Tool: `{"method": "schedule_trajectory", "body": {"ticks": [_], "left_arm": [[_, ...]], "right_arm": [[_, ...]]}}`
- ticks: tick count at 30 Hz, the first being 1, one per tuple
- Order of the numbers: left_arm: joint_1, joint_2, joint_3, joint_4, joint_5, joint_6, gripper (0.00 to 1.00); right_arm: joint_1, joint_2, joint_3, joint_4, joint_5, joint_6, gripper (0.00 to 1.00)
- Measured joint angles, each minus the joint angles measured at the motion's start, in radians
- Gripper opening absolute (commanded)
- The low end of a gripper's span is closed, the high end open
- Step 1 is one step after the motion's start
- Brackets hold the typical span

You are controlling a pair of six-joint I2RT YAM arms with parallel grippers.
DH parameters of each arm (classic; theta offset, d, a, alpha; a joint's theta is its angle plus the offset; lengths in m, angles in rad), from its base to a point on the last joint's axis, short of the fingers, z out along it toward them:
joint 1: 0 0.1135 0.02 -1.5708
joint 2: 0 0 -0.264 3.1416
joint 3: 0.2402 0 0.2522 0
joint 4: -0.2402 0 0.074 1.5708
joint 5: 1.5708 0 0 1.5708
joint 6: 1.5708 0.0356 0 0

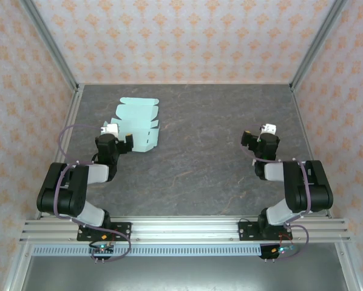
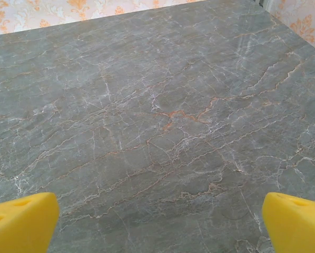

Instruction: Fold the paper box

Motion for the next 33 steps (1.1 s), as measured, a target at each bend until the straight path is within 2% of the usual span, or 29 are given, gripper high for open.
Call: {"method": "schedule_trajectory", "body": {"ticks": [26, 30, 33], "left_arm": [[0.000, 0.000, 0.000, -0.001, -0.002, 0.000, 1.00], [0.000, -0.074, 0.048, -0.151, -0.069, -0.013, 1.00], [0.000, -0.236, 0.090, -0.282, -0.164, -0.069, 1.00]], "right_arm": [[-0.001, -0.001, 0.001, -0.006, 0.003, 0.005, 0.99], [-0.001, -0.069, 0.014, -0.112, 0.042, 0.025, 0.99], [-0.001, -0.235, 0.016, -0.205, 0.124, 0.088, 1.00]]}}
